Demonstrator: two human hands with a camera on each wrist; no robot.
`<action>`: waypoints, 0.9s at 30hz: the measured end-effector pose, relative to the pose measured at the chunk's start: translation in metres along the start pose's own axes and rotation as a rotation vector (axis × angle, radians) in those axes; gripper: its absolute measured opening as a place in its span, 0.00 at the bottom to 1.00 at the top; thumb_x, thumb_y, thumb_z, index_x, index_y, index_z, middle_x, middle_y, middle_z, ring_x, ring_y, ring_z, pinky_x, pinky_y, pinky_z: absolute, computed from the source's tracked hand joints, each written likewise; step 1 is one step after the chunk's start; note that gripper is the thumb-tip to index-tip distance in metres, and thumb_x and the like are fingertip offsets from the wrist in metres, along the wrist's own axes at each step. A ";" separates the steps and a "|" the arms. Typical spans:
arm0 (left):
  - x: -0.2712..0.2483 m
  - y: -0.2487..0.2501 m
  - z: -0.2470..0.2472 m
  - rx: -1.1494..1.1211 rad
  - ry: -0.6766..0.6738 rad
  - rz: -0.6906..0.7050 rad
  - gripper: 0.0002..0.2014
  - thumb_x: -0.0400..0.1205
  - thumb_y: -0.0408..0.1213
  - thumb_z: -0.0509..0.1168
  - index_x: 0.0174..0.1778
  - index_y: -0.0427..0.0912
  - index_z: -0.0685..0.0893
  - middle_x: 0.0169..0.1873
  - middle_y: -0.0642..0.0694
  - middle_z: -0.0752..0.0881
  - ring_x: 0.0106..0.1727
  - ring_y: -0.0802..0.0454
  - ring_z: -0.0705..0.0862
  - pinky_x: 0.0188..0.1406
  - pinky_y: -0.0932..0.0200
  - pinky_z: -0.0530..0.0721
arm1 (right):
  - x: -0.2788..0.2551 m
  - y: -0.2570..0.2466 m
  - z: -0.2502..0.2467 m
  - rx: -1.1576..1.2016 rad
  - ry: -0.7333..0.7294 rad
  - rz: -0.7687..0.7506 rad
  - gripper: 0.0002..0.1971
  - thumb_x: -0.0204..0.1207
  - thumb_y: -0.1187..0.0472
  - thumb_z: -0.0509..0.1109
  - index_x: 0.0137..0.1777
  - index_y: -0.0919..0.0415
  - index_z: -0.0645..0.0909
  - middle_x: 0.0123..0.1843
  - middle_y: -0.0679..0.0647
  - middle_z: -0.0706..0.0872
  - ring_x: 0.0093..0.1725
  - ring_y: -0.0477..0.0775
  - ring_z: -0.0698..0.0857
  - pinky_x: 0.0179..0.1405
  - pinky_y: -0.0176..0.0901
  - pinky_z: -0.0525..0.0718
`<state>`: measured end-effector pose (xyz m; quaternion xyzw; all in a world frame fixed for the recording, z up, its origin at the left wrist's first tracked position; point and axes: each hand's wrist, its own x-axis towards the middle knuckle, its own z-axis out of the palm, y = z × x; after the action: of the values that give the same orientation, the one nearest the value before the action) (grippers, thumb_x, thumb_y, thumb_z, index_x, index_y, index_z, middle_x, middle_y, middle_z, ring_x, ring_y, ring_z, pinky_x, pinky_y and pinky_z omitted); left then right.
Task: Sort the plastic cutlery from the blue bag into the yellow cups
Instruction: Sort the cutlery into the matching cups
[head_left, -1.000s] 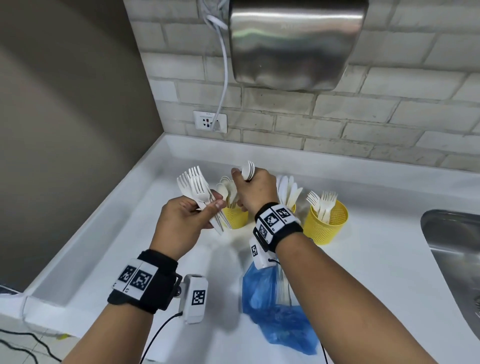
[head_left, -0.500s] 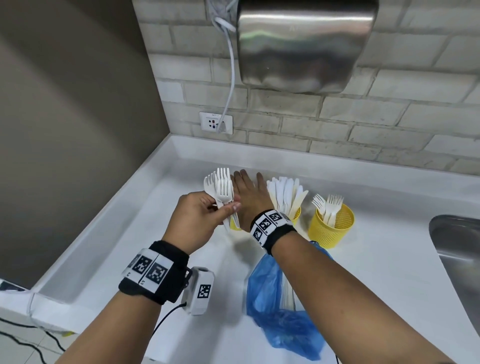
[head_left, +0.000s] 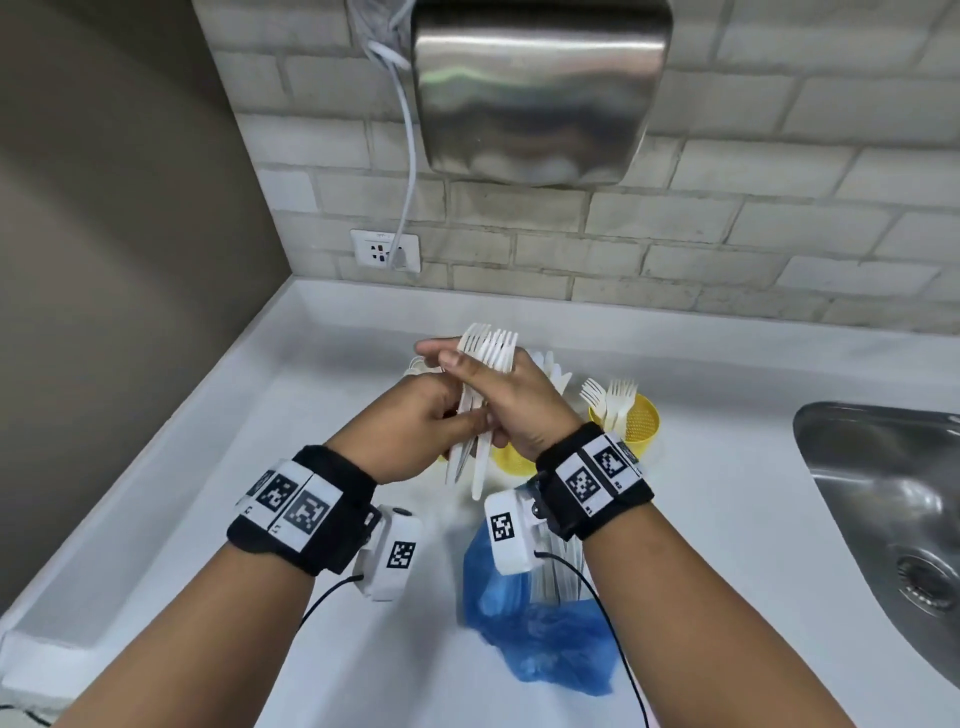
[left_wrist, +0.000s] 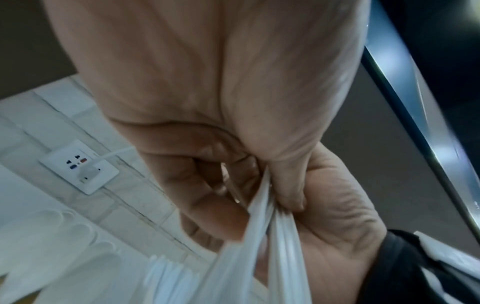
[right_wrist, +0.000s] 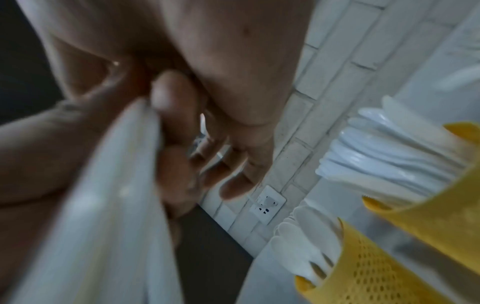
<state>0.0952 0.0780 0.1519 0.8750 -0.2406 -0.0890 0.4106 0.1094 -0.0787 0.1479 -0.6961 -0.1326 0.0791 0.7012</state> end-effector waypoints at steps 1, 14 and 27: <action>0.003 0.000 0.003 0.014 0.025 0.003 0.21 0.85 0.56 0.67 0.43 0.38 0.89 0.30 0.42 0.84 0.29 0.49 0.76 0.31 0.49 0.75 | -0.003 -0.001 -0.001 0.045 0.081 -0.004 0.14 0.80 0.47 0.71 0.57 0.53 0.91 0.53 0.58 0.92 0.25 0.52 0.79 0.14 0.34 0.67; 0.015 0.036 0.051 -0.578 0.083 -0.063 0.24 0.93 0.53 0.51 0.44 0.39 0.80 0.26 0.50 0.75 0.26 0.51 0.64 0.20 0.67 0.60 | -0.028 -0.007 -0.029 0.190 0.525 -0.174 0.19 0.75 0.51 0.75 0.48 0.72 0.86 0.31 0.51 0.85 0.26 0.49 0.79 0.25 0.38 0.74; 0.057 0.039 0.070 -0.281 0.046 -0.055 0.21 0.92 0.55 0.54 0.51 0.46 0.87 0.38 0.50 0.88 0.31 0.51 0.81 0.26 0.55 0.77 | -0.050 0.001 -0.105 0.070 0.660 -0.043 0.16 0.83 0.58 0.71 0.38 0.70 0.82 0.20 0.58 0.77 0.16 0.53 0.73 0.16 0.36 0.69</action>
<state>0.1063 -0.0194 0.1387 0.8170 -0.1922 -0.1132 0.5318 0.0923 -0.1936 0.1439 -0.6568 0.0897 -0.1607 0.7313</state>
